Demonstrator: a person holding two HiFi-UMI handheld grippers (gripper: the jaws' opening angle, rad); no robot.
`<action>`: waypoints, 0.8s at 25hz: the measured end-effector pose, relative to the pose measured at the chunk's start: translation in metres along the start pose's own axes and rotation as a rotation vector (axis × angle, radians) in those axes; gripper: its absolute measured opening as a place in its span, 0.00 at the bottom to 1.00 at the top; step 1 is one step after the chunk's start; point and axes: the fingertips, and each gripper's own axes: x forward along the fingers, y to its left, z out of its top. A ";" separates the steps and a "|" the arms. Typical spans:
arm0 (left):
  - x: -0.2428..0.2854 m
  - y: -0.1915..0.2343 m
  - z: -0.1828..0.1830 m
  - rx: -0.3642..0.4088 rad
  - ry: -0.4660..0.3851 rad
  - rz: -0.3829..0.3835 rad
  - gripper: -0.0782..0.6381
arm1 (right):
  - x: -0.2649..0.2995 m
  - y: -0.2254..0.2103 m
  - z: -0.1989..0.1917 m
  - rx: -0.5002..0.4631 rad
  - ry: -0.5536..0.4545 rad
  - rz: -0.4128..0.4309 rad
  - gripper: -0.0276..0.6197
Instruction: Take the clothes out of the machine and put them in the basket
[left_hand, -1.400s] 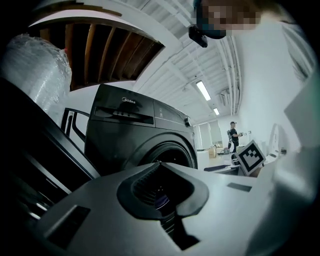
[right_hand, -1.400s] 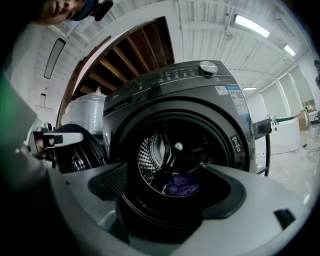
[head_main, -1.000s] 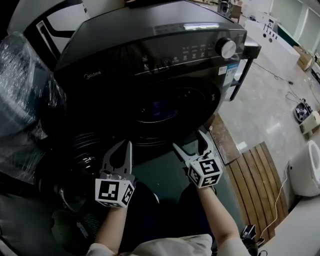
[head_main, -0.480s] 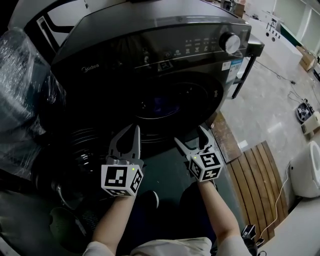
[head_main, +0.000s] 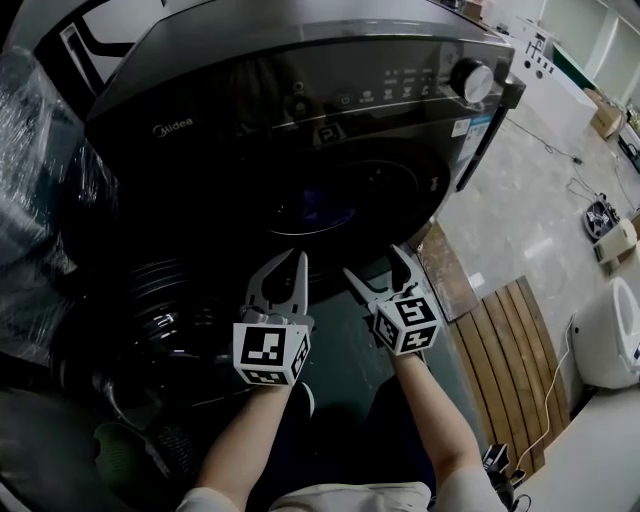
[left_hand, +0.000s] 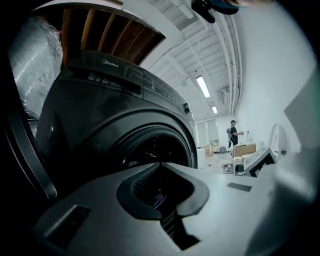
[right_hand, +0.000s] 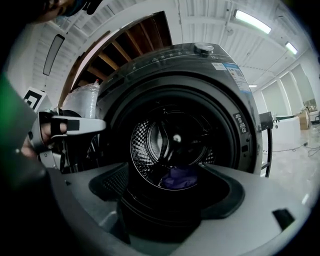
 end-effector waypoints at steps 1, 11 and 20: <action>0.002 -0.001 0.001 -0.006 -0.006 -0.007 0.14 | 0.004 -0.001 -0.003 -0.001 0.004 -0.004 0.71; 0.002 0.009 0.010 -0.075 -0.028 0.054 0.14 | 0.048 -0.022 -0.035 0.019 0.070 -0.026 0.71; 0.003 0.006 -0.004 -0.129 0.026 0.064 0.14 | 0.098 -0.041 -0.054 -0.007 0.123 -0.050 0.68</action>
